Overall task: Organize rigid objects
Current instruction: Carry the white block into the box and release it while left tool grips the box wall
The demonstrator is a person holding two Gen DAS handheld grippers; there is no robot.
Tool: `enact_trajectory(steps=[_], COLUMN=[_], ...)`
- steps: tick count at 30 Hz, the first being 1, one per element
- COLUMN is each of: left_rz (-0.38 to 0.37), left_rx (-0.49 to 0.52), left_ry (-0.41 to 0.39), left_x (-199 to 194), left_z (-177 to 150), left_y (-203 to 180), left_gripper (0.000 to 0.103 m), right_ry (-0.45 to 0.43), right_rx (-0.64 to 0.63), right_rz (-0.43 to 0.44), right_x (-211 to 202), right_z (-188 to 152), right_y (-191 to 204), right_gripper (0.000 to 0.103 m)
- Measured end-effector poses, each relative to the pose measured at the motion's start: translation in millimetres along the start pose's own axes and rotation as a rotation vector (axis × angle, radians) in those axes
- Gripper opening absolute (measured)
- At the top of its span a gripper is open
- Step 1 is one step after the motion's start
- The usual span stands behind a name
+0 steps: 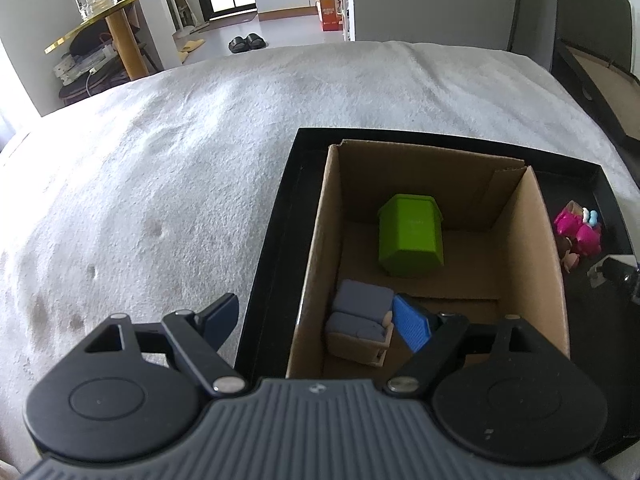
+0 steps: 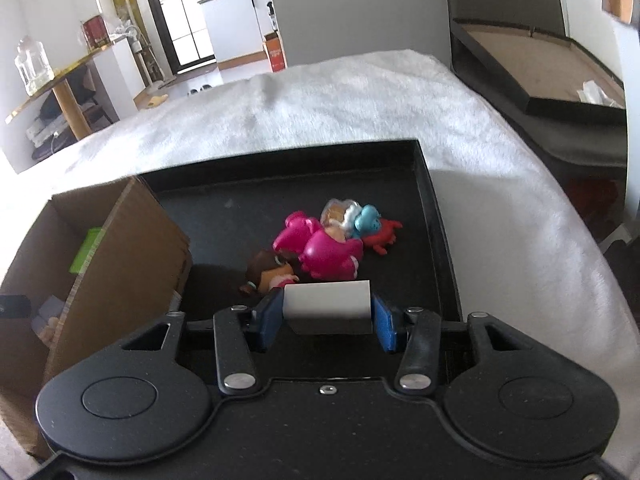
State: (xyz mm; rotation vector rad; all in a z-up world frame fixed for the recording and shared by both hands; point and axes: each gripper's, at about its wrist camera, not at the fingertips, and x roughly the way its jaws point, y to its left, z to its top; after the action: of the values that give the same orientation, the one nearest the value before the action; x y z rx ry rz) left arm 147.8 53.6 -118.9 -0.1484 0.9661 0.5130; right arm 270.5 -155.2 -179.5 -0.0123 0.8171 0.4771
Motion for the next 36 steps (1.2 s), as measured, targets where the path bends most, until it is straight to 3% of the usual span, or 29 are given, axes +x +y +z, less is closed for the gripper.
enact_trajectory(steps=[14,20,29,36], left_rz=[-0.02,-0.049,-0.086,-0.109], left_rx=[-0.01,-0.01,-0.027,-0.046], left_ry=[-0.047,-0.056,-0.051,-0.048], left_x=[-6,-5,0,-1], left_z=[-5,-9,-14,-16], left_y=[7,10,15,19], left_gripper=[0.083,0.078,0.063,0.043], right_ry=[-0.05,-0.083,-0.109,-0.129], right_rx=[-0.025,-0.049,-0.083,-0.118], right_rz=[0.038,0.065,0.089,0.114], right_x=[-22,-30,-36,-41], right_z=[23,31,39,43], right_y=[26,44,66,79], right_gripper=[0.047,0.046,0.047,0.047])
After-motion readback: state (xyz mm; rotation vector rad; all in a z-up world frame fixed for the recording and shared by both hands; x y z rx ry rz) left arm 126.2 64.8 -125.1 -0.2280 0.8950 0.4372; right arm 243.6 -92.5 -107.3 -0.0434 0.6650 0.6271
